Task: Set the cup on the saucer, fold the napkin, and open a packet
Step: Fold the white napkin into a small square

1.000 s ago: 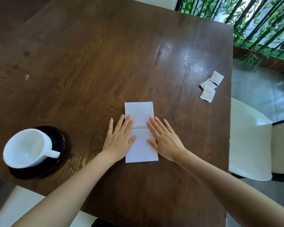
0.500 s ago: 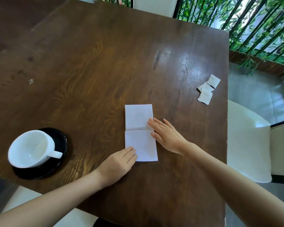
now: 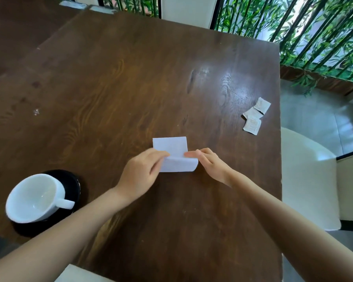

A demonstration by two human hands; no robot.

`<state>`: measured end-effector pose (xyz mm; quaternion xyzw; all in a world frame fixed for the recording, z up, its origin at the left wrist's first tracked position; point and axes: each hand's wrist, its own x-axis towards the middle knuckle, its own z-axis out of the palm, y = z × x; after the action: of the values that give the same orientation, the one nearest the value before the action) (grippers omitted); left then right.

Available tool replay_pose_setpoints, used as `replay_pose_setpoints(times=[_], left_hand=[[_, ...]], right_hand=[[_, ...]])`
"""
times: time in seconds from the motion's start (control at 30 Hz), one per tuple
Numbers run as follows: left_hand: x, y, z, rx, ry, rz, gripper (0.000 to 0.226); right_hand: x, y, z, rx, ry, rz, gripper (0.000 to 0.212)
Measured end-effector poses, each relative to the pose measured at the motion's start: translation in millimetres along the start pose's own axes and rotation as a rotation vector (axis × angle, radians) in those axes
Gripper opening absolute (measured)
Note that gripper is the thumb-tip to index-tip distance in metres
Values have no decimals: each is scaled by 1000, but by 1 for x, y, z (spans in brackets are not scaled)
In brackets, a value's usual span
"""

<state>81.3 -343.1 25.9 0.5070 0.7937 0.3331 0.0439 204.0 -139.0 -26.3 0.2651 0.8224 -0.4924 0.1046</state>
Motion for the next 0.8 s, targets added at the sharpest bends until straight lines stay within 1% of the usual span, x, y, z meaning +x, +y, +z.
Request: replay_pose_setpoints(times=[0.1,0.2,0.27,0.37,0.47,0.57,0.73,0.8], left_hand=[[30,-14,5,-137,30,-187,22],[54,-33,16,-258,-38,-369,24],[65,-45,26,-283,-54,-460,25],[73,-59,40,-286,-47,-557,25],[72,-65,51,-275,-5,-593,24],[70,-65,60,-200,66,-562,24],[65,-59,71,-63,151,-523,25],[61,-56,76,50,149,-484,27]], right_hand=[[5,-3,0,101,30,-8,49],[9,-13,0,221,71,-38,51],[16,-18,1,260,140,-16,50],[30,-24,7,266,275,51,43],[41,-30,13,180,338,111,31],[47,-33,16,144,399,164,23],[46,-38,26,131,496,181,21],[44,-38,30,98,514,167,21]])
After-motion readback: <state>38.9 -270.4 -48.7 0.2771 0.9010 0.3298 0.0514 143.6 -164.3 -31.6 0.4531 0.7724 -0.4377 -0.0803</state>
